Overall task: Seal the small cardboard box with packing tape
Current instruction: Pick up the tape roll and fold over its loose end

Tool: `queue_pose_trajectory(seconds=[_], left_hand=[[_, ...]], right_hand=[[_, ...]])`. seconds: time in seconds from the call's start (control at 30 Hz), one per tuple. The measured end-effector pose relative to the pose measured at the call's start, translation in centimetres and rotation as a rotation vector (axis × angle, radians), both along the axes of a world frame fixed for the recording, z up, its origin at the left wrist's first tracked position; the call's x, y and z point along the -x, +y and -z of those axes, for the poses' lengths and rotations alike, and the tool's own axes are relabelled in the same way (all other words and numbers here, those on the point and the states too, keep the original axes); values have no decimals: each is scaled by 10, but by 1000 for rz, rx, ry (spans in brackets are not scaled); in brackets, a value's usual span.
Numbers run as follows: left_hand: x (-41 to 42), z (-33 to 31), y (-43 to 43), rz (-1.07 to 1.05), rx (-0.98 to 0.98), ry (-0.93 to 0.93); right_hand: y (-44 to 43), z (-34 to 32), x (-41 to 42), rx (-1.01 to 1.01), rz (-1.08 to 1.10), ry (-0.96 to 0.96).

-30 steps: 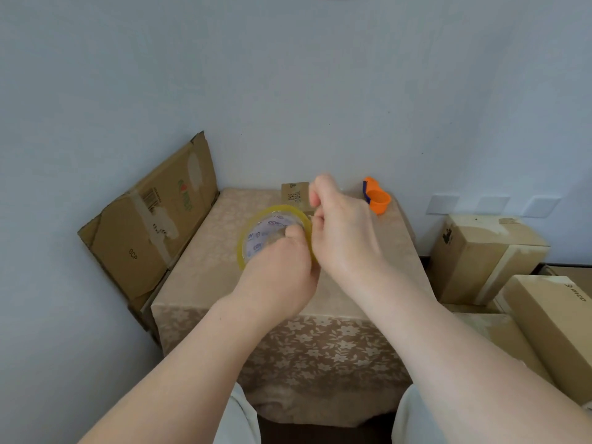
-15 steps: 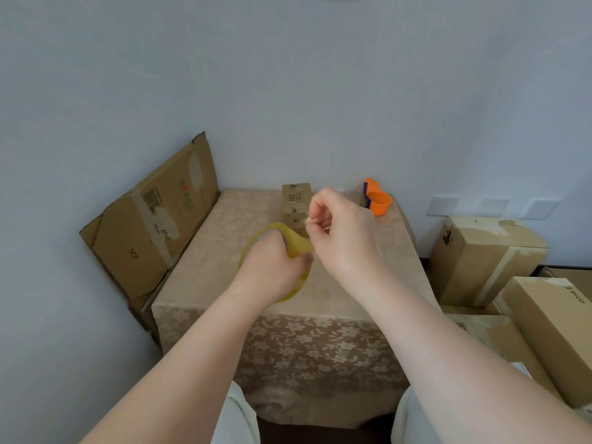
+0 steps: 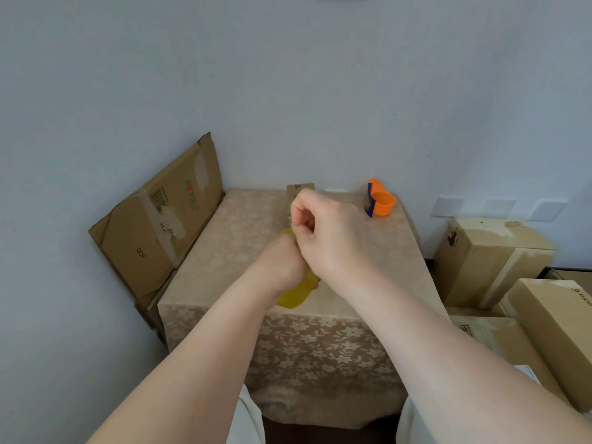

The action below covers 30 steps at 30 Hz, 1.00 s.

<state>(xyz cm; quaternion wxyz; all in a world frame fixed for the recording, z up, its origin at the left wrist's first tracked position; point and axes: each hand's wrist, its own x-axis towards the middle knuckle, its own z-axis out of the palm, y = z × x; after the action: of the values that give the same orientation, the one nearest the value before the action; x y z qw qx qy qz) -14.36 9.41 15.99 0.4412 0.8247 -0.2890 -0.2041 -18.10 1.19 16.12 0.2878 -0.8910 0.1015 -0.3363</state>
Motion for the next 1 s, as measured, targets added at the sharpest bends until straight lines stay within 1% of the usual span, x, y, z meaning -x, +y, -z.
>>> queue_pose_trajectory(seconds=[0.1,0.2,0.23,0.3,0.4,0.43,0.47,0.5,0.57,0.67,0.8,0.83,0.9,1.0], left_hand=[[-5,2,-4,-10,-36,-65],[-9,3,-7,-5,12,-13],[-9,4,-7,7,50,53],[-8,6,-3,28,137,230],[-12,15,6,98,295,514],[-13,19,8,133,344,575],[-13,22,10,165,383,591],[-13,25,11,186,405,561],[-10,29,11,179,393,428],[-3,29,6,138,312,189],[4,18,-1,119,210,-46],[3,17,-1,111,182,-66],[1,13,2,97,135,-12],[-7,13,5,152,79,144]], right_hand=[[-1,-5,-6,-1,-30,30],[-3,-6,-8,8,-57,48],[-4,-6,-9,4,-68,54],[-7,-5,-7,-70,-80,29],[-19,-7,-7,-174,-1,-51],[-23,-8,-7,-176,28,-43],[-27,-10,-7,-174,48,-25],[-30,-11,-7,-169,59,-5],[-33,-12,-8,-121,77,21],[-29,-15,-8,13,105,47],[-12,-13,-9,146,31,45],[-7,-13,-9,200,-9,46],[1,-14,-7,254,-126,45],[2,-16,-4,202,-239,66]])
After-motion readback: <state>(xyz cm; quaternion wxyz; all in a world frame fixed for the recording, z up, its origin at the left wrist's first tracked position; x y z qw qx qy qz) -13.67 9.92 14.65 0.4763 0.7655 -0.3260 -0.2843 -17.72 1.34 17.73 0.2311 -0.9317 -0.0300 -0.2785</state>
